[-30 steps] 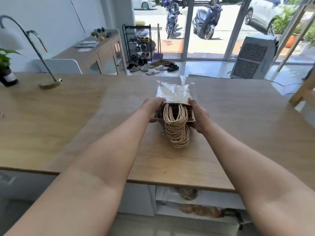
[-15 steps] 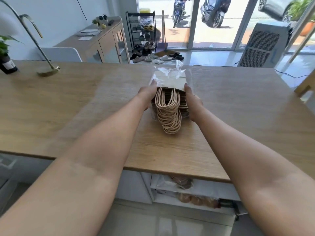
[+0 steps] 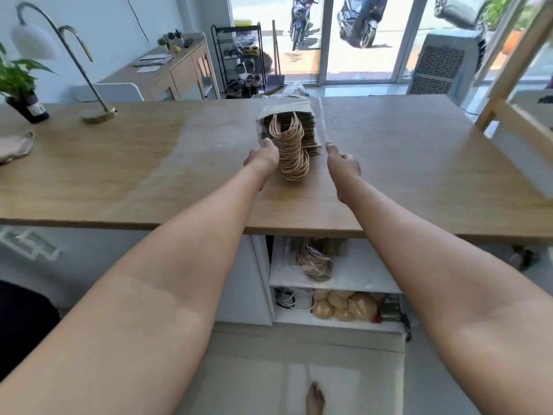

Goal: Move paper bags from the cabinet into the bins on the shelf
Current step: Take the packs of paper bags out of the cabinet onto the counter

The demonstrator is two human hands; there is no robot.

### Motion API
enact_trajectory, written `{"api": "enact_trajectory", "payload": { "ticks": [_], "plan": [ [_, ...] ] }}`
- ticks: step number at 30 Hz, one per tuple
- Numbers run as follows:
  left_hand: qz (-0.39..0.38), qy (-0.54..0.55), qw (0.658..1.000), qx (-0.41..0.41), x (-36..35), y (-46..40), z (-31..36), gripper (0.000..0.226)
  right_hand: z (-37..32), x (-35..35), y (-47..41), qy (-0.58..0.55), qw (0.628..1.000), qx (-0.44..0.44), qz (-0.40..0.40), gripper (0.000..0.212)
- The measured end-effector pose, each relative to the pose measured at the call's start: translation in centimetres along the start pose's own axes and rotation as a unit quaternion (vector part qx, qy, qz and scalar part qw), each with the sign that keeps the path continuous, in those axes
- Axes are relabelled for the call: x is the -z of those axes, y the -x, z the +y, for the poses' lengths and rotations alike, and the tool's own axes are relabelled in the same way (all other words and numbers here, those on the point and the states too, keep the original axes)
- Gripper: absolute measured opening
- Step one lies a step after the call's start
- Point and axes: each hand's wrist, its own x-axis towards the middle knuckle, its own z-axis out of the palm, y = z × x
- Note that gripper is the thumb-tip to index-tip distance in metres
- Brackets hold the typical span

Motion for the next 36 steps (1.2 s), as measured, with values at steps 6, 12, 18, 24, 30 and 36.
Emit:
{"api": "enact_trajectory", "payload": {
  "ticks": [6, 12, 18, 24, 30, 36],
  "plan": [
    [-0.236, -0.205, 0.949, 0.026, 2.1, 7.1, -5.5, 0.048, 3.3, 3.1, 6.4, 0.049, 0.999, 0.005, -0.021, 0.029],
    [-0.293, -0.308, 0.903, 0.060, 1.2, 9.4, -9.8, 0.058, 7.7, 5.4, 8.8, 0.128, 0.990, -0.017, -0.051, 0.022],
    [-0.235, -0.290, 0.927, 0.049, -2.1, 9.3, -14.3, 0.064, 13.3, 7.1, 9.3, 0.195, 0.977, -0.035, -0.074, 0.035],
    [-0.176, -0.234, 0.955, 0.048, -6.7, 6.8, -20.0, 0.068, 20.2, 8.1, 6.5, 0.258, 0.962, -0.069, -0.056, 0.032],
    [-0.033, -0.159, 0.987, 0.014, -11.8, 1.8, -24.9, 0.059, 24.7, 6.0, 0.9, 0.245, 0.966, -0.082, 0.025, 0.067],
    [-0.002, -0.112, 0.994, 0.000, -16.1, -5.5, -26.0, 0.067, 27.0, 3.6, -5.8, 0.096, 0.979, -0.169, 0.053, 0.102]
  ]
}}
